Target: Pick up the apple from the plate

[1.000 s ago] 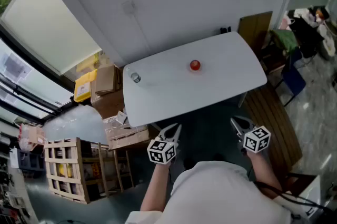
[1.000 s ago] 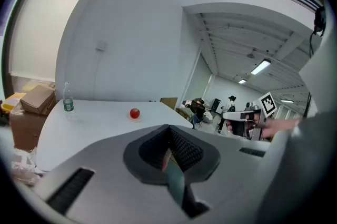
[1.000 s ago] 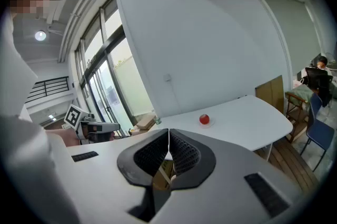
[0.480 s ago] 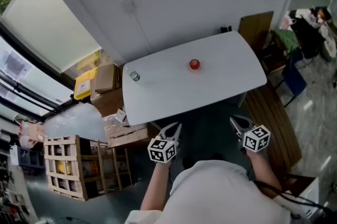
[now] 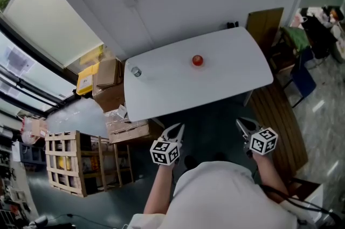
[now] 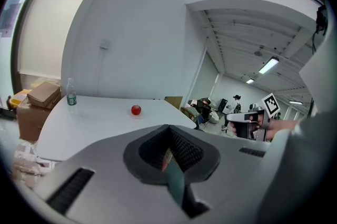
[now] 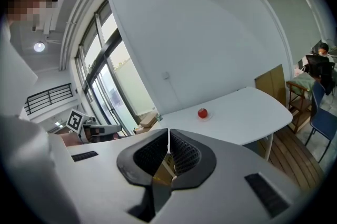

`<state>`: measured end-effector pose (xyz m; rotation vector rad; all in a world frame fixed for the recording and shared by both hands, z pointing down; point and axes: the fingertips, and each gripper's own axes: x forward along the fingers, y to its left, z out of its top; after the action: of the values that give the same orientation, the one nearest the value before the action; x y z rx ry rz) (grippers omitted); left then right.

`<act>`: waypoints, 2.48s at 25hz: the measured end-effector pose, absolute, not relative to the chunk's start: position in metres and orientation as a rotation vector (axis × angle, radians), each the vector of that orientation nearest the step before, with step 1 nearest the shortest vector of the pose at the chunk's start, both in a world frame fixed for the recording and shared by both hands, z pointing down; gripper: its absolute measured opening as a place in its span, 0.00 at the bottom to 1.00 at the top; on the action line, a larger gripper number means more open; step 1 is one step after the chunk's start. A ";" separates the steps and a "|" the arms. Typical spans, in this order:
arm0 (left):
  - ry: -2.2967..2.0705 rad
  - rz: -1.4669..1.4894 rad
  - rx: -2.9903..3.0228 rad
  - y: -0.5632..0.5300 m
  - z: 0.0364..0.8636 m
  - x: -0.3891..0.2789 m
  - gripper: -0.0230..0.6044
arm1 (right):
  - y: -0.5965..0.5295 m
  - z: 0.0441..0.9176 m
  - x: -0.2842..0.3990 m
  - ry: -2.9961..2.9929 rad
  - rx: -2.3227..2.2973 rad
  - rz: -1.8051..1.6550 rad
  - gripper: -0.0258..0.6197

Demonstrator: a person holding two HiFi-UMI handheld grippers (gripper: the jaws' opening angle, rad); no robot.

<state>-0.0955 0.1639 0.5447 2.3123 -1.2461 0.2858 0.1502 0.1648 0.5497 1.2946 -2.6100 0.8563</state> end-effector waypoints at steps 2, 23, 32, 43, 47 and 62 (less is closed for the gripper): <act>-1.259 0.285 2.299 0.166 0.546 -0.090 0.04 | 0.166 0.552 0.158 -2.609 1.287 0.867 0.10; -1.325 0.283 2.253 0.164 0.555 -0.044 0.04 | 0.155 0.574 0.201 -2.604 1.174 0.905 0.10; -1.290 0.272 2.273 0.130 0.559 -0.053 0.04 | 0.128 0.576 0.192 -2.575 1.204 0.901 0.10; -1.188 0.288 2.320 0.044 0.558 -0.070 0.04 | 0.069 0.571 0.172 -2.515 1.287 0.916 0.10; -1.148 0.301 2.331 0.018 0.557 -0.080 0.04 | 0.048 0.569 0.156 -2.497 1.312 0.925 0.10; -0.965 0.342 2.393 -0.059 0.570 -0.125 0.04 | -0.012 0.569 0.090 -2.426 1.448 0.939 0.10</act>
<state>-0.1252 -0.0588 0.5702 2.3927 -0.9647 0.3422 0.0902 -0.0122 0.5685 1.4480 -2.4265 0.9395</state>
